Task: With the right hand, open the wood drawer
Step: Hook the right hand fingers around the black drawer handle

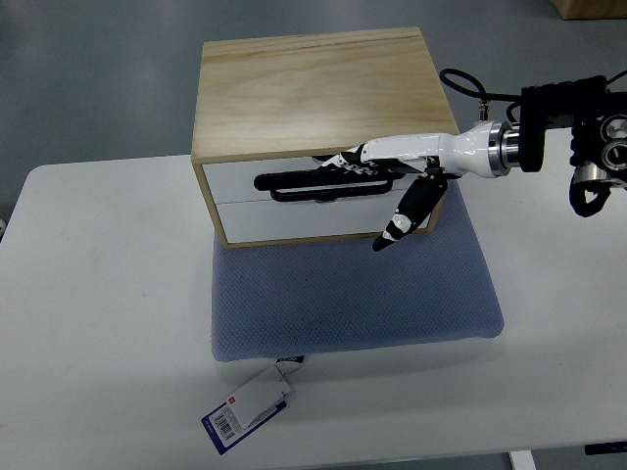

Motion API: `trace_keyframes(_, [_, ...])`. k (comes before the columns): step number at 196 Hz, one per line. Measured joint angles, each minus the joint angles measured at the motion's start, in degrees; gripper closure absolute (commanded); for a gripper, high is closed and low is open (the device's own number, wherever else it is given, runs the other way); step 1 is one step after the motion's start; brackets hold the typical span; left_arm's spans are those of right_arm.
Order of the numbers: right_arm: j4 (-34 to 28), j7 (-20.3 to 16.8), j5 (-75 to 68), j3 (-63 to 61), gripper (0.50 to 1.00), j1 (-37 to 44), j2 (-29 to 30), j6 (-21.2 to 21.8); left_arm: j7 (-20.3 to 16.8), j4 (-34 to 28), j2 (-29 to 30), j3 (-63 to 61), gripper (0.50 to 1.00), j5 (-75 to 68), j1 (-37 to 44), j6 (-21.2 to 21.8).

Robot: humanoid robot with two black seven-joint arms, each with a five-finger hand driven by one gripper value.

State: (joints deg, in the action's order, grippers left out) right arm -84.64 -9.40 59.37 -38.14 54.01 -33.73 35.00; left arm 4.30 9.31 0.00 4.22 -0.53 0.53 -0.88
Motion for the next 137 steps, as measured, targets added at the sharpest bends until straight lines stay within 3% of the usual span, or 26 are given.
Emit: trace_keyframes(137, [5.5,0.1,3.2,0.9,0.55,-0.1,4.5,0.0,0.0,0.0,0.0,0.0,0.5,0.0,0.0,0.0])
